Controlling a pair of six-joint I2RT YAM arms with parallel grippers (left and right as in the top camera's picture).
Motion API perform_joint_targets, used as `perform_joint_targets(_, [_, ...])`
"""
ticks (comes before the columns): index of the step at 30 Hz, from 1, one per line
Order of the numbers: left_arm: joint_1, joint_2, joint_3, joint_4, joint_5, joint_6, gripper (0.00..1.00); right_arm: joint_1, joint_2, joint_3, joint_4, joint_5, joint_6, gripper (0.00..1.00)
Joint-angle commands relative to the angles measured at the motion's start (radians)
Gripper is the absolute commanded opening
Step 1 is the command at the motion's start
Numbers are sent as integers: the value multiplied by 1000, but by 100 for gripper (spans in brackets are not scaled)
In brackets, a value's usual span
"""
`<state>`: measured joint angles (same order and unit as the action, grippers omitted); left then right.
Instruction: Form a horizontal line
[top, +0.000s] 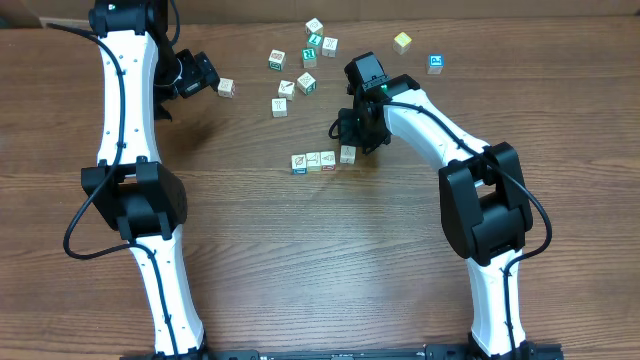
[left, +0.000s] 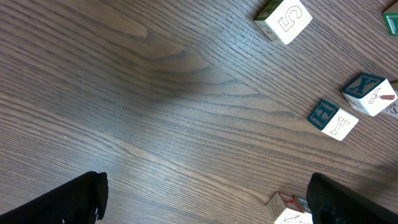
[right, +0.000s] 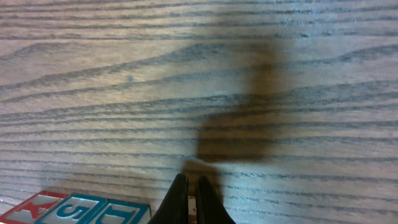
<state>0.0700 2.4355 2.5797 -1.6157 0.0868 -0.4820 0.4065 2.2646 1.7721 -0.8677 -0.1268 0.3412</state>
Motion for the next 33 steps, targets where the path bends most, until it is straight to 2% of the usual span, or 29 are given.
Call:
perform_joint_targets(1, [1, -12, 19, 1, 7, 7, 99, -2, -16, -6, -6, -6, 3, 4])
perform_joint_targets(33, [1, -12, 19, 1, 7, 7, 100, 8, -16, -6, -32, -9, -2, 5])
